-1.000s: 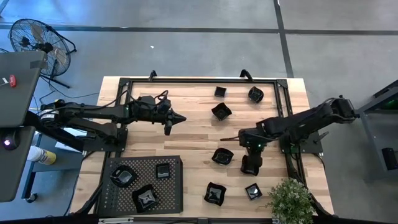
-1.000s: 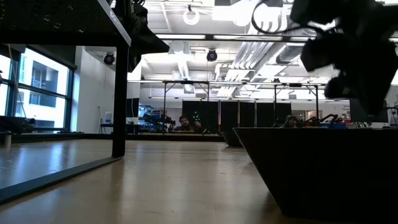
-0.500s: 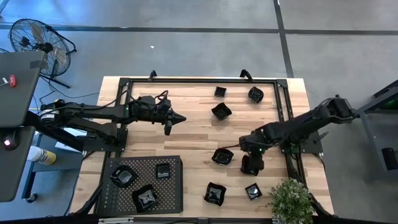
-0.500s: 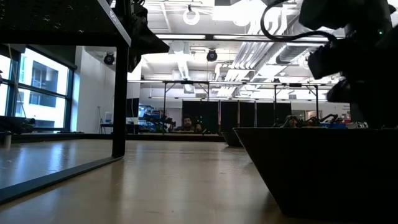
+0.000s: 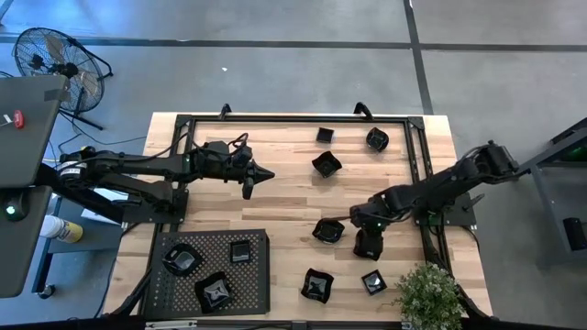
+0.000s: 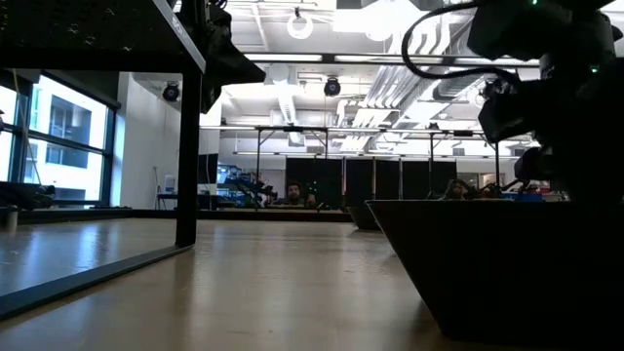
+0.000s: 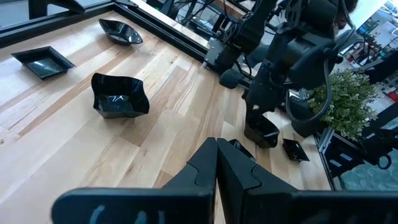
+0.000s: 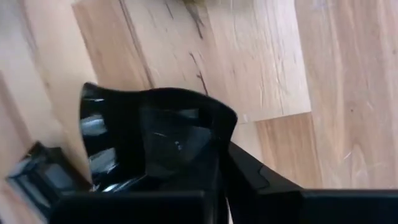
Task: Pick & Place Mini shaped plates
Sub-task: Stack the distorted square plate on top of the distorted square plate on the shelf
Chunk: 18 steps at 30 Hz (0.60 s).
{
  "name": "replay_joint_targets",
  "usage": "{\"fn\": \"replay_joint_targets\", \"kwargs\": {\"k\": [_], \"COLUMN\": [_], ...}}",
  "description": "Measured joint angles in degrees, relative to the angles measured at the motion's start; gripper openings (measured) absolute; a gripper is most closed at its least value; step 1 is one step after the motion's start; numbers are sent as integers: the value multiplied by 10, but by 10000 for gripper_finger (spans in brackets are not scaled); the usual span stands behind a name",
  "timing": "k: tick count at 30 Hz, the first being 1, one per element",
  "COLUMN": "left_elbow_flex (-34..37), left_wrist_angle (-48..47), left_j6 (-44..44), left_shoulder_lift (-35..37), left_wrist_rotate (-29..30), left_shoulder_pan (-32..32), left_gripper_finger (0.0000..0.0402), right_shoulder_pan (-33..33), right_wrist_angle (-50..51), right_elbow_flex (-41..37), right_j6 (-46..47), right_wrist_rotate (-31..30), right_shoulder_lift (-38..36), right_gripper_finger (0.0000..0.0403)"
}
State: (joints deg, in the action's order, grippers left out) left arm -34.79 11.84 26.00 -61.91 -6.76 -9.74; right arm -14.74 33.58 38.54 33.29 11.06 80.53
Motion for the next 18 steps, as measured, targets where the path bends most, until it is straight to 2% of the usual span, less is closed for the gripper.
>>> {"fn": "replay_joint_targets", "kwargs": {"k": [3,7,10,14,18], "left_elbow_flex": [0,0,0,0,0], "left_wrist_angle": [0,0,0,0,0], "left_j6": [0,0,0,-1,-1], "left_shoulder_lift": [0,0,0,0,0], "left_wrist_rotate": [0,0,0,0,0], "left_shoulder_pan": [0,0,0,0,0], "left_gripper_finger": [1,1,1,1,1], "right_shoulder_pan": [2,6,14,20,0], "right_wrist_angle": [2,2,14,32,36], "right_elbow_flex": [0,0,11,20,22], "right_j6": [22,58,82,80,62], "right_wrist_rotate": [12,31,37,35,34], "right_shoulder_lift": [-17,-55,-85,-109,-95], "right_gripper_finger": [20,3,6,2,35]}}
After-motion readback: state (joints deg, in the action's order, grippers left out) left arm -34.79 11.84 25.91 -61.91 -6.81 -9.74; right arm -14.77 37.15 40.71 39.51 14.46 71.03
